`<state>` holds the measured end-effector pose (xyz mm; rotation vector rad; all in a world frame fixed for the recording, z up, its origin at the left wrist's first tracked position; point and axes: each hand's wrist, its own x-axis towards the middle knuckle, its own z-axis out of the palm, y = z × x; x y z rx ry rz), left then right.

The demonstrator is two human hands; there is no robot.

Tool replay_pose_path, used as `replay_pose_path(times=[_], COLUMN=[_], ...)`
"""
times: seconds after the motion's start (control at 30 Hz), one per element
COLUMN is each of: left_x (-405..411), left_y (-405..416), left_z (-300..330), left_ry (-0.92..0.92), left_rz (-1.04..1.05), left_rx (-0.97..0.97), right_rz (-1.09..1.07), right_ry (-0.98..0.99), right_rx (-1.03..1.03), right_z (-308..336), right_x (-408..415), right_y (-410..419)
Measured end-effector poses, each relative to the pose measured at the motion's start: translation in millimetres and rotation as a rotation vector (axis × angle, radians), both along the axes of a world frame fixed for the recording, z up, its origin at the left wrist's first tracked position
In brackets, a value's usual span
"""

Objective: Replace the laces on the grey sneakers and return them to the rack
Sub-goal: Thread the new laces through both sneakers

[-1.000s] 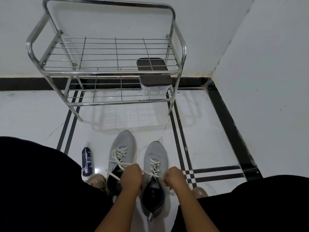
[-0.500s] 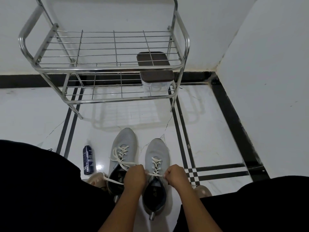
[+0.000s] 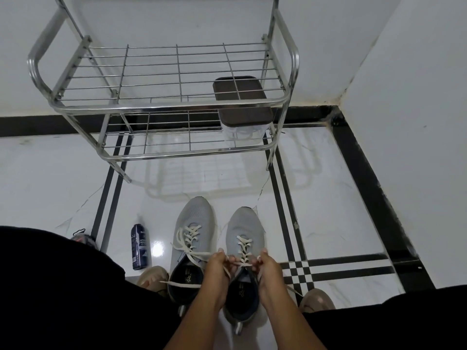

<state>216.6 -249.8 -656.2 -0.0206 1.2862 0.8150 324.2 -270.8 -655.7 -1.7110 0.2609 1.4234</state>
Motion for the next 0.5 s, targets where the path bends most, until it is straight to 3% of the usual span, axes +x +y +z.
replay_pose_path(times=[0.17,0.3,0.4,0.5], left_x=[4,9,15,16], left_y=[1,8,11,12], left_z=[-6,-5,-4,-8], left_ry=[0.042,0.115,0.216,0.138], left_rz=[0.055,-0.065,-0.148,-0.046], left_rx=[-0.045,0.028,0.101,0.008], right_rz=[-0.077,0.018,-0.004,-0.090], right_ry=[0.006,-0.100,-0.065,0.009], right_rx=[-0.029,0.019,0.091,0.085], right_z=[-1,-2,-1,-4], right_x=[1,-1,2,4], right_y=[6,9,13,13])
